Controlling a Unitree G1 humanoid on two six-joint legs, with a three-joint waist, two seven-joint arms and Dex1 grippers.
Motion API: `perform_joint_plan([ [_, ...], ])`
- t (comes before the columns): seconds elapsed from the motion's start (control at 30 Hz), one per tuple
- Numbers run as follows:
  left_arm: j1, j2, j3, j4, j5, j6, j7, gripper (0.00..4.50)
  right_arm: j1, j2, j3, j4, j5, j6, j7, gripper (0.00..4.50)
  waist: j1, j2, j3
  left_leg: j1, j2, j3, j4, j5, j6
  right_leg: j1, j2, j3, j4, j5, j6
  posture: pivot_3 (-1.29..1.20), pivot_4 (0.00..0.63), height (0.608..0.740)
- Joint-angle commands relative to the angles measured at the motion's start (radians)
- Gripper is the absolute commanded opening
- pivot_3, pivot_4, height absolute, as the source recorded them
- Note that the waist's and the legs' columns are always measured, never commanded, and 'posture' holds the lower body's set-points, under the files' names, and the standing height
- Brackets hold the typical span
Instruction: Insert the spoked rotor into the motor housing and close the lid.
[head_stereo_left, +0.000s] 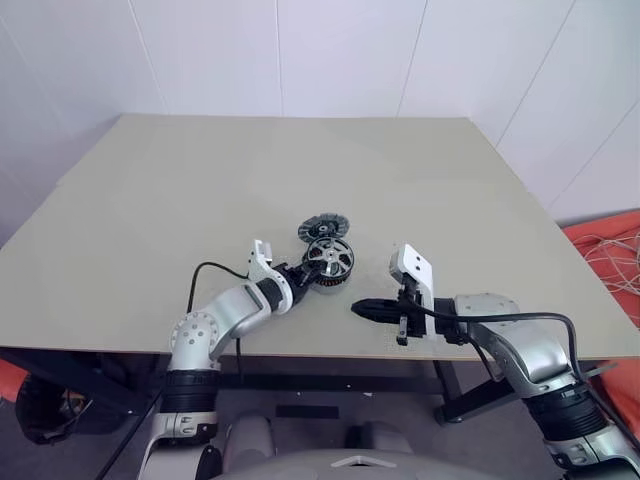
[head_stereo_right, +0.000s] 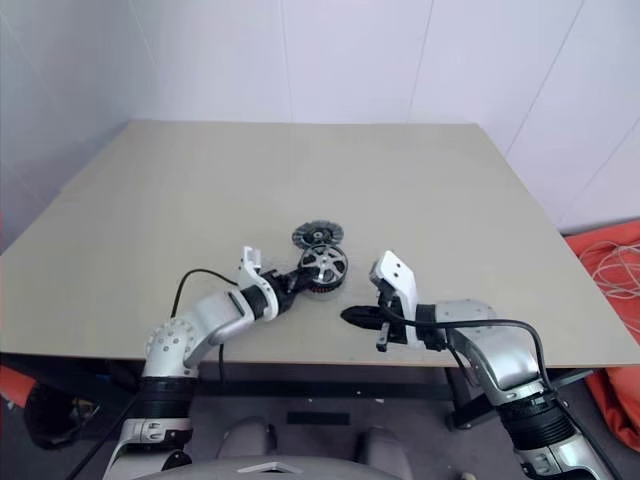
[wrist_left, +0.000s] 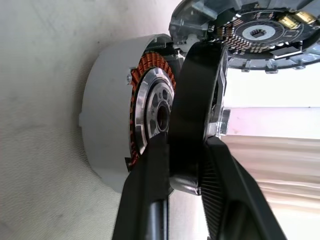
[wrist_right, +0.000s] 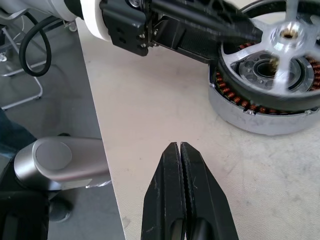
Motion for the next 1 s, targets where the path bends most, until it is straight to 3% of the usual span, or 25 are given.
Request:
perform_joint_plan([
  [0.03,0.011,0.01,0.018,-0.042,-0.019,0.007,0.023,2.36,-0.024,0.002,-0.016,-0.016,0.008,-0.014,0.003,0.0,0.0,0.0,0.0,0.0,0.0,0.0,0.0,0.0,0.0,0.0,0.0,0.0,0.0,0.0,0.0,0.0,0.0,0.74],
  [0.23,0.024,0.019,0.024,-0.074,-0.039,0.003,0.035,4.33,-0.033,0.006,-0.01,-0.011,0.005,-0.011,0.002,0.0,0.0,0.0,0.0,0.0,0.0,0.0,0.0,0.0,0.0,0.0,0.0,0.0,0.0,0.0,0.0,0.0,0.0,0.74],
  [0.27,0.026,0.021,0.024,-0.082,-0.044,0.0,0.035,4.48,-0.034,0.007,-0.009,-0.011,0.004,-0.011,0.002,0.0,0.0,0.0,0.0,0.0,0.0,0.0,0.0,0.0,0.0,0.0,0.0,0.0,0.0,0.0,0.0,0.0,0.0,0.74],
  [1.0,0.09,0.071,0.036,-0.2,-0.135,-0.027,-0.058,4.48,-0.05,0.014,-0.003,-0.015,0.007,0.0,-0.005,0.0,-0.002,0.0,0.0,-0.001,0.0,0.0,0.0,0.0,0.0,-0.001,0.0,0.0,0.0,0.0,0.0,0.0,0.0,0.74],
])
